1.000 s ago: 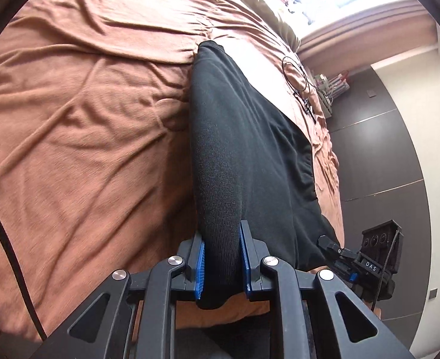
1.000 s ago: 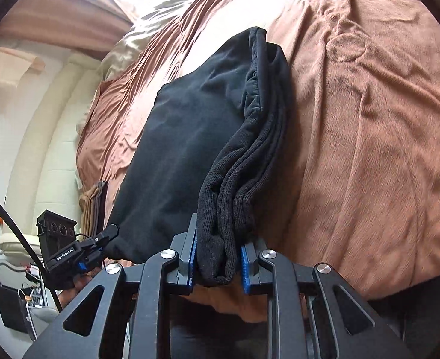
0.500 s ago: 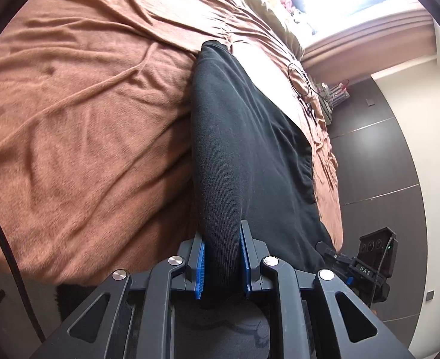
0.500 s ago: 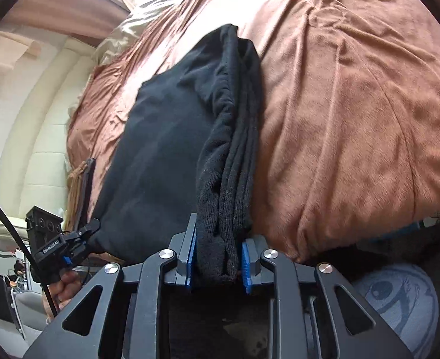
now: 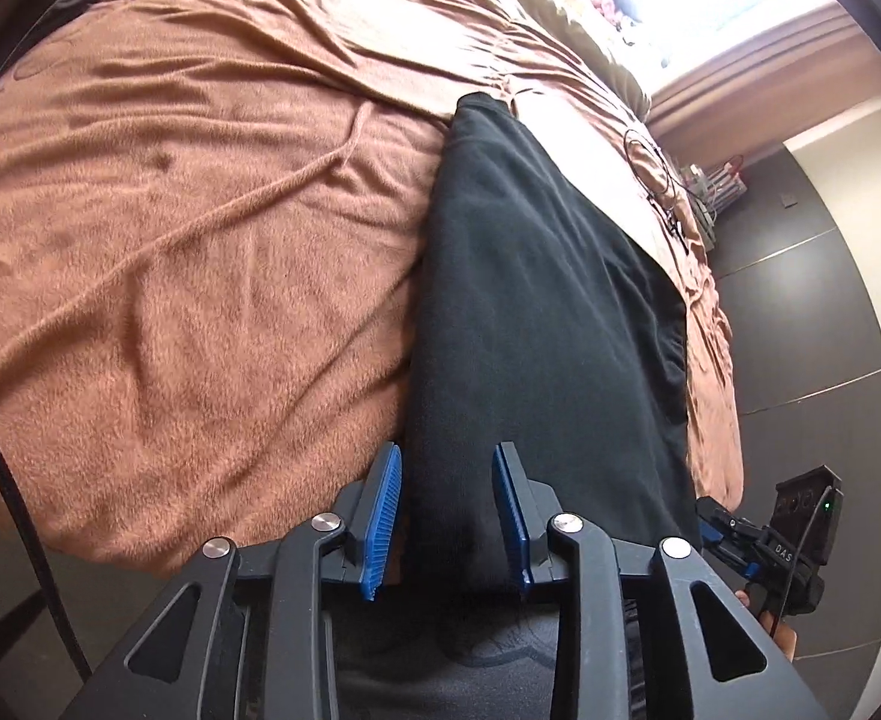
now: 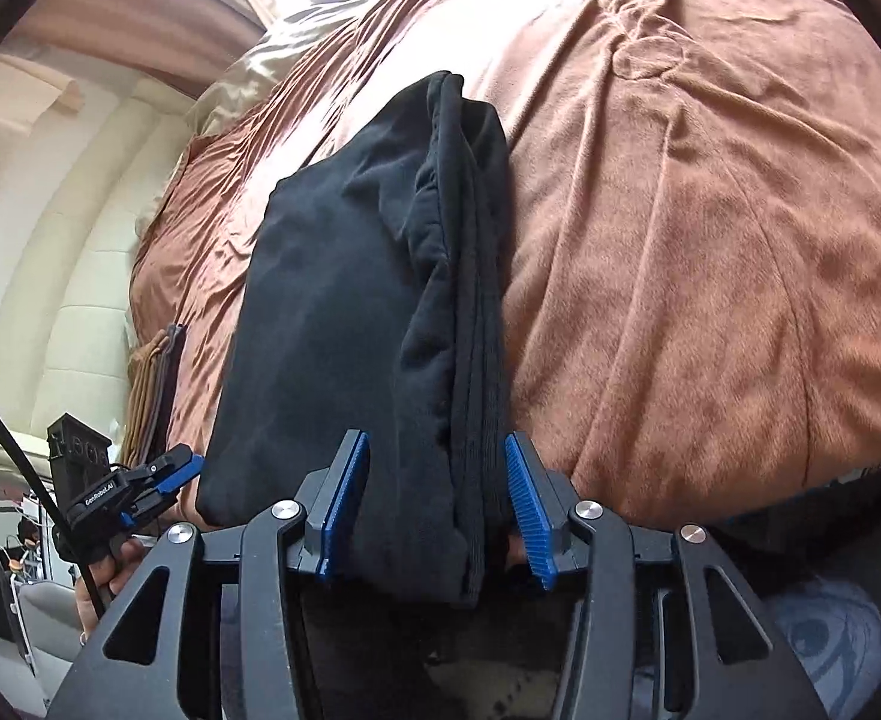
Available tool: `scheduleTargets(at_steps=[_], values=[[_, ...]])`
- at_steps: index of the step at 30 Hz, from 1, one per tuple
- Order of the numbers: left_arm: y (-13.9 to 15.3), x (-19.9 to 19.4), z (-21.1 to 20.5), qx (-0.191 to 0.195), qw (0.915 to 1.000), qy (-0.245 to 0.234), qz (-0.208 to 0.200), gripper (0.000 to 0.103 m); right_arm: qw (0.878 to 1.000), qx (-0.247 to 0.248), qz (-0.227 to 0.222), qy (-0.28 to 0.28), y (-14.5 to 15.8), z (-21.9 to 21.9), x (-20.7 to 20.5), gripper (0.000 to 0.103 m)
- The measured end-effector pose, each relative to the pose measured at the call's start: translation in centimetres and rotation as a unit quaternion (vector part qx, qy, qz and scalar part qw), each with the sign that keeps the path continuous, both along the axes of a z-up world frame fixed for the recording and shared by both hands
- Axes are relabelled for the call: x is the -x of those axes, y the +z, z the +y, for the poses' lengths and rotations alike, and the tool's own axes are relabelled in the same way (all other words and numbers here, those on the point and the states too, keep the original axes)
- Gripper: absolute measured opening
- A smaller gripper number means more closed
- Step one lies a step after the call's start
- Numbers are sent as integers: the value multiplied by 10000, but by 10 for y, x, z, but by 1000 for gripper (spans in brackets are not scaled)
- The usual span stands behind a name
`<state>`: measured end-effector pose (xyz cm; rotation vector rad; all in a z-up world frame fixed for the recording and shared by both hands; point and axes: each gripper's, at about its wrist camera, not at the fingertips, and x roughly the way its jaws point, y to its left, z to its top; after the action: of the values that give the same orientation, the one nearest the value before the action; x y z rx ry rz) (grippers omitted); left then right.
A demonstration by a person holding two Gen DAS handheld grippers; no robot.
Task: Fold small clothes
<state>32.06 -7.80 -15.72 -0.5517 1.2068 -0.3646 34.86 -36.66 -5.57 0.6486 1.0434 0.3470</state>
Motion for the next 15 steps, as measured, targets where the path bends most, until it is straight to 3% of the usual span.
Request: scheduleTargets(at_steps=[3, 15], values=[[-4, -9, -2, -42, 10000, -26, -31, 42, 10000, 59, 1, 57, -8, 1, -13, 44], [-30, -50, -15, -196, 9995, -254, 83, 42, 9998, -51, -162, -53, -24, 0, -72, 44]])
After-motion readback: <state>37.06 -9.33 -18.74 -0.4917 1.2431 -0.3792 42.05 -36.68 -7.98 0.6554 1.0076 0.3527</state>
